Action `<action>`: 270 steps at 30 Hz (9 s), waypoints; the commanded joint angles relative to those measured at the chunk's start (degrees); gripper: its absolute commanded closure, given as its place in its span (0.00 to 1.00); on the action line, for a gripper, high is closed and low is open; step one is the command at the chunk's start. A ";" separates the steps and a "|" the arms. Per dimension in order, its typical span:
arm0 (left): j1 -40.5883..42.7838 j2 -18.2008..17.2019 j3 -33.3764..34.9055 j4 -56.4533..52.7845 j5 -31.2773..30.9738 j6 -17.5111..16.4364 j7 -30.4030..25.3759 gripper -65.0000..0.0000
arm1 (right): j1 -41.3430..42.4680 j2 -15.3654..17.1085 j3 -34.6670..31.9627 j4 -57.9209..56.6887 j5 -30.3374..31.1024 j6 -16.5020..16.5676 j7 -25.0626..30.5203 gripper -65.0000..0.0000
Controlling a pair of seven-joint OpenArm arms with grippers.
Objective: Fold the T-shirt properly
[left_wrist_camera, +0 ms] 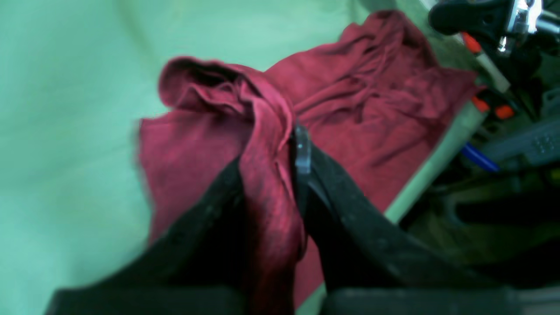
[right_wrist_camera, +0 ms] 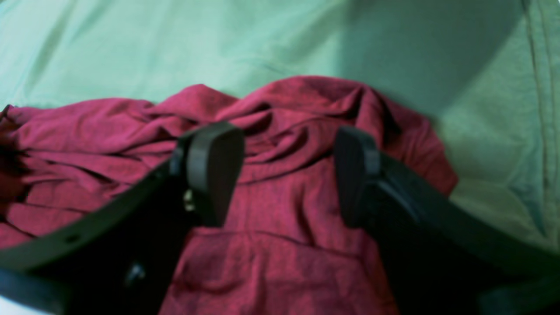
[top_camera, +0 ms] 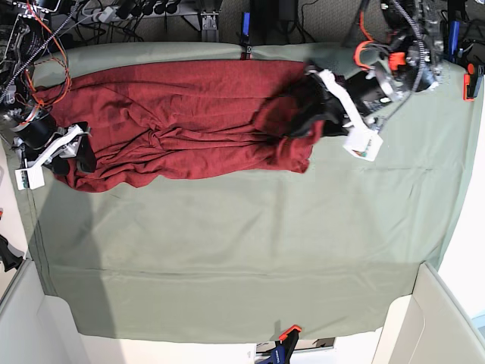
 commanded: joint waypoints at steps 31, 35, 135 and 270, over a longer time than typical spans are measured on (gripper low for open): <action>-10.75 14.84 20.94 -10.97 19.43 -0.54 -12.52 0.44 | 0.46 0.72 0.31 1.07 1.01 -0.59 -0.42 0.44; -10.75 16.48 21.14 -10.93 13.51 -0.54 -8.79 0.40 | 0.46 2.32 2.73 1.07 0.37 -2.14 -0.59 0.44; -4.74 1.62 3.32 -6.75 -8.11 -0.54 7.15 0.41 | -4.26 -15.85 -22.47 11.80 6.08 4.13 -3.13 0.39; -3.63 -6.40 13.27 6.16 -19.50 -0.54 20.59 0.75 | 7.28 -9.18 -19.91 5.84 -17.44 -7.61 4.24 1.00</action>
